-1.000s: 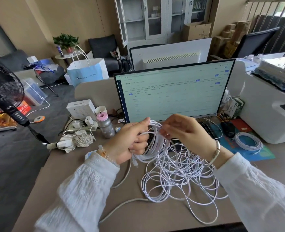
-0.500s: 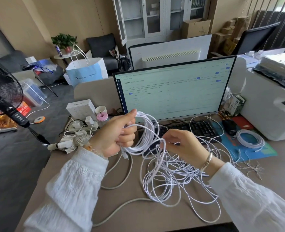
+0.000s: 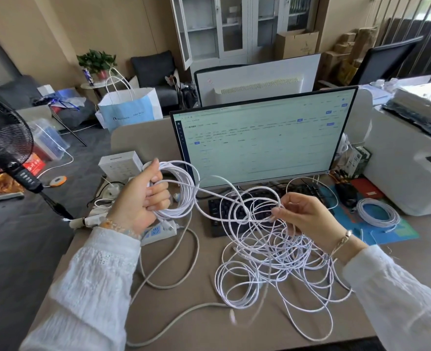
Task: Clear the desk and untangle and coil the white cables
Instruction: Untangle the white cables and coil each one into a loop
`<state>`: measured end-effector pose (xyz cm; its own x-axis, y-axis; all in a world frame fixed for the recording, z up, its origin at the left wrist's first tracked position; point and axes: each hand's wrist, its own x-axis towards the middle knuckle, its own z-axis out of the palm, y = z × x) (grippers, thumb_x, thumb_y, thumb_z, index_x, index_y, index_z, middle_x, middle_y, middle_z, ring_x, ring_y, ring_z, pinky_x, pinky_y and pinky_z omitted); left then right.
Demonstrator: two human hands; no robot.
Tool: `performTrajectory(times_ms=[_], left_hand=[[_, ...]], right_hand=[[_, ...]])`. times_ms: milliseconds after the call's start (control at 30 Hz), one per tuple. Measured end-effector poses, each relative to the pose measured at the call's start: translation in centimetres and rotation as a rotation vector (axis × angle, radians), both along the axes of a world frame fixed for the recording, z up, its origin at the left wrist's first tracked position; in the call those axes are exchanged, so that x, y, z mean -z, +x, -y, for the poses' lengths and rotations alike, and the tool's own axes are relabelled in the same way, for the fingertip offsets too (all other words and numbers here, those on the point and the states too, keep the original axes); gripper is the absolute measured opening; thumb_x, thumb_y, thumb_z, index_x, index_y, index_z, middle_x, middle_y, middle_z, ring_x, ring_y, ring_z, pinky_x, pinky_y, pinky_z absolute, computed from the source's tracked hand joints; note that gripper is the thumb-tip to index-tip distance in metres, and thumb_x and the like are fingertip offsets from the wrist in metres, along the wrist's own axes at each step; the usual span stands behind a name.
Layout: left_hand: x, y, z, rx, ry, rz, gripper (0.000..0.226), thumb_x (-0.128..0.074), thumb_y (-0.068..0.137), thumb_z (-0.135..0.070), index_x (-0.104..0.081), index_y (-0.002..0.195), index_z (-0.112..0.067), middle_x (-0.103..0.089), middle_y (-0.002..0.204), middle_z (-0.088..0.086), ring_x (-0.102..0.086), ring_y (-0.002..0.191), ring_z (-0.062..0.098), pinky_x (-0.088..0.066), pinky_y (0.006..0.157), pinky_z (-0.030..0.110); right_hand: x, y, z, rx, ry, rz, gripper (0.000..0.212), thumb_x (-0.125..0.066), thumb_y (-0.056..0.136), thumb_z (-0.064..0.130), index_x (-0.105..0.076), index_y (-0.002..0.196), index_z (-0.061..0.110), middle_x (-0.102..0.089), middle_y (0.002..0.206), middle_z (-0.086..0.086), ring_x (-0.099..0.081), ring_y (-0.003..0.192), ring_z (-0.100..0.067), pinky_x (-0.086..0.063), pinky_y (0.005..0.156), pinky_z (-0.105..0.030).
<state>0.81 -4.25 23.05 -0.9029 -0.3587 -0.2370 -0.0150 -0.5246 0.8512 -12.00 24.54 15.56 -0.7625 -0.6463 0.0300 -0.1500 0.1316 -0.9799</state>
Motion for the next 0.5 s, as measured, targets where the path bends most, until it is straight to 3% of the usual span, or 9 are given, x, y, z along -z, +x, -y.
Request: performTrajectory(times_ms=[167,367,433,500], left_hand=[[0.1,-0.2,0.7,-0.083,0.05,-0.041,0.043,-0.046,0.096,-0.041,-0.037,0.059,-0.02,-0.022,0.037,-0.009,-0.018,0.027,0.005,-0.012,0.03,0.017],[0.2,-0.4,0.3,-0.088,0.033,-0.043,0.041,-0.048,0.095,-0.041,-0.036,0.061,-0.02,-0.022,0.037,-0.009,-0.017,0.027,0.005,-0.013,0.03,0.017],[0.3,-0.5,-0.2,-0.071,0.02,-0.035,0.039,-0.049,0.093,-0.041,-0.035,0.063,-0.02,-0.022,0.038,-0.009,-0.017,0.028,0.003,-0.013,0.029,0.017],[0.7,-0.7,-0.8,-0.037,-0.016,-0.018,0.039,-0.049,0.094,-0.041,-0.033,0.065,-0.02,-0.022,0.04,-0.009,-0.017,0.028,0.003,-0.012,0.031,0.018]], right_hand=[[1.5,-1.0,-0.3,0.082,0.047,0.044,0.016,-0.068,0.086,0.02,-0.063,0.083,0.004,-0.075,0.08,-0.006,-0.044,0.046,-0.016,-0.038,0.043,-0.022],[3.7,-2.5,0.1,0.277,0.256,-0.236,0.009,-0.069,0.087,0.014,-0.062,0.083,0.018,-0.069,0.061,0.01,-0.058,0.049,-0.015,-0.053,0.051,-0.035],[3.7,-2.3,0.4,0.274,0.247,-0.263,0.004,-0.069,0.087,0.019,-0.066,0.085,0.017,-0.069,0.064,0.007,-0.059,0.05,-0.013,-0.051,0.049,-0.032],[3.2,-1.7,0.9,0.223,0.227,-0.295,0.008,-0.069,0.087,0.022,-0.07,0.081,0.017,-0.065,0.061,0.005,-0.048,0.045,-0.005,-0.042,0.047,-0.025]])
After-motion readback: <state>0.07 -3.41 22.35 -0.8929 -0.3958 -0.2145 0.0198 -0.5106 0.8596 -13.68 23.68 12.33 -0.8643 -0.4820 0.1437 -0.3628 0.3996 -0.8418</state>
